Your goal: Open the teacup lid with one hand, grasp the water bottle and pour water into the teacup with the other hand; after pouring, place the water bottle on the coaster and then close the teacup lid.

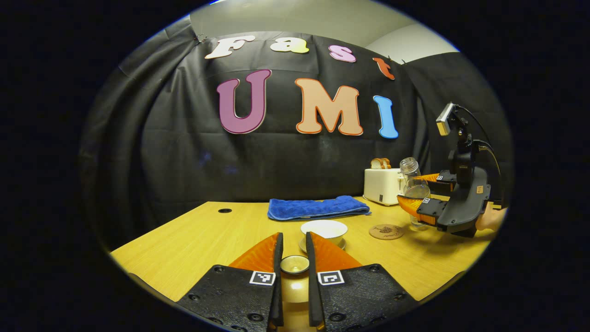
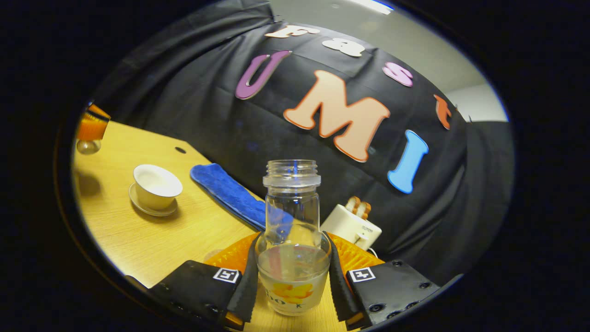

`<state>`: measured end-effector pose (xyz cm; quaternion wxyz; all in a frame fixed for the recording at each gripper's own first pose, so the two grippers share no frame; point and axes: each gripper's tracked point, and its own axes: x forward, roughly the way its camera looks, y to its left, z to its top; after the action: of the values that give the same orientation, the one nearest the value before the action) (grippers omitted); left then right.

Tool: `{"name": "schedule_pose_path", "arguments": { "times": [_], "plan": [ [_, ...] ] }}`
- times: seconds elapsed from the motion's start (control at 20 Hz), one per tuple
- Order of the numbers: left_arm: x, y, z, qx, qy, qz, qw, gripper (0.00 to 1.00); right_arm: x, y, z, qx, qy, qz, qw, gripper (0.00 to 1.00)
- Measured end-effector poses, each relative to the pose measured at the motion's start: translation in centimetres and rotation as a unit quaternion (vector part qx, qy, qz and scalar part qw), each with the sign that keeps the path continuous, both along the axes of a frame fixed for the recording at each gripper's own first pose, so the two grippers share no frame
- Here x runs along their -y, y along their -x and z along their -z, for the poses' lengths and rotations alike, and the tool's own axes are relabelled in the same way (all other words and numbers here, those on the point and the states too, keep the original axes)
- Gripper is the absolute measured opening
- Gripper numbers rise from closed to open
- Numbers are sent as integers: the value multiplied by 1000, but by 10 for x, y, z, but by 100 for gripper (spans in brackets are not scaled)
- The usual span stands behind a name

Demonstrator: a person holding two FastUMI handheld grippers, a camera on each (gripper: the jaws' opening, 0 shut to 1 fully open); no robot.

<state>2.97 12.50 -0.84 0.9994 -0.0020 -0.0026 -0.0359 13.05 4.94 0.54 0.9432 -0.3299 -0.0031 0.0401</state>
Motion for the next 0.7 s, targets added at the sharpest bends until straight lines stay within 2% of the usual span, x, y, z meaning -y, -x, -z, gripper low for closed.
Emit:
{"name": "schedule_pose_path", "arguments": {
  "times": [0.15, 0.25, 0.5, 0.7],
  "plan": [
    [-19, 1, 0, 0, 0, -13, 1000, 19, -34, -8, 13, -22, 83, -30, 996, 72],
    [-27, 1, 0, 0, 0, -19, 1000, 19, -51, -12, 24, -35, 148, -46, 987, 72],
    [-36, 2, 1, -1, -1, -27, 1000, 19, -66, -26, 52, -61, 285, -57, 955, 71],
    [-38, 2, 0, -1, -1, -30, 1000, 19, -76, -28, 52, -45, 364, -67, 928, 71]
  ]
}}
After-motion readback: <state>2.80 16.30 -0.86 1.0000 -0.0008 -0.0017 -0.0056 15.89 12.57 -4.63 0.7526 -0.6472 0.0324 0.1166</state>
